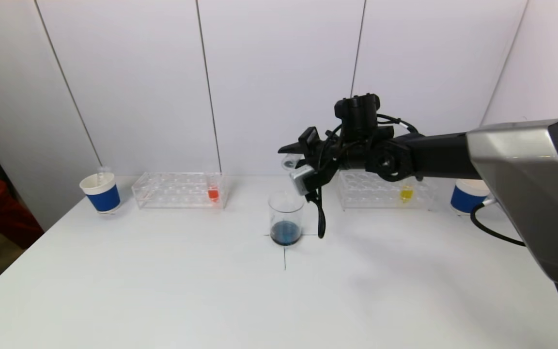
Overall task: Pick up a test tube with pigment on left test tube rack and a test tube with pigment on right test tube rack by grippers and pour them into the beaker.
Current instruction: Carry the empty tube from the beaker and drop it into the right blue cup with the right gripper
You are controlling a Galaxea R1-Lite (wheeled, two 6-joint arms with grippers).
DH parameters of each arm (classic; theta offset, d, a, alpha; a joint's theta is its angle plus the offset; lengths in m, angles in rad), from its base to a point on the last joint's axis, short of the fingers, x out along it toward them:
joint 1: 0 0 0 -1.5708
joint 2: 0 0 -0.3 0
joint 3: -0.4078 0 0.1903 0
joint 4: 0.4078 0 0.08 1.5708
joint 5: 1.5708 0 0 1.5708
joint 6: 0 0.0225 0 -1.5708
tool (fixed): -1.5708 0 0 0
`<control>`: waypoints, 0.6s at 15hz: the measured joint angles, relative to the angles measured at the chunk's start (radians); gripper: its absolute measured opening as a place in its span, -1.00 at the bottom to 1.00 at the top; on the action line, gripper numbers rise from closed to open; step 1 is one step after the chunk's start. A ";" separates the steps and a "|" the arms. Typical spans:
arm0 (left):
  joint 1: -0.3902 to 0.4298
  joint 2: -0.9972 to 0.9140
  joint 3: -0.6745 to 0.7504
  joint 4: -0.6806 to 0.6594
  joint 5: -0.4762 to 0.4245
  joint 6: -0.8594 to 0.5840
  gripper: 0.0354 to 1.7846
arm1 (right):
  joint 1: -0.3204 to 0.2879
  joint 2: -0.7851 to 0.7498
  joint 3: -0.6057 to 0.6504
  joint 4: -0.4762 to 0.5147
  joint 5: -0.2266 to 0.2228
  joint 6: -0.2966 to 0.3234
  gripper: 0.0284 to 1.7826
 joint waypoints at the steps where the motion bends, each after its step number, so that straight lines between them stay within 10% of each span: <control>1: 0.000 0.000 0.000 0.000 0.001 0.000 0.98 | 0.000 -0.010 0.001 -0.007 0.000 0.081 -0.41; 4: 0.000 0.000 0.000 0.000 0.000 0.000 0.98 | 0.001 -0.042 -0.002 -0.037 -0.003 0.304 -0.41; 9: 0.000 0.000 0.000 0.000 0.000 0.000 0.98 | -0.012 -0.090 -0.037 -0.027 -0.021 0.487 -0.41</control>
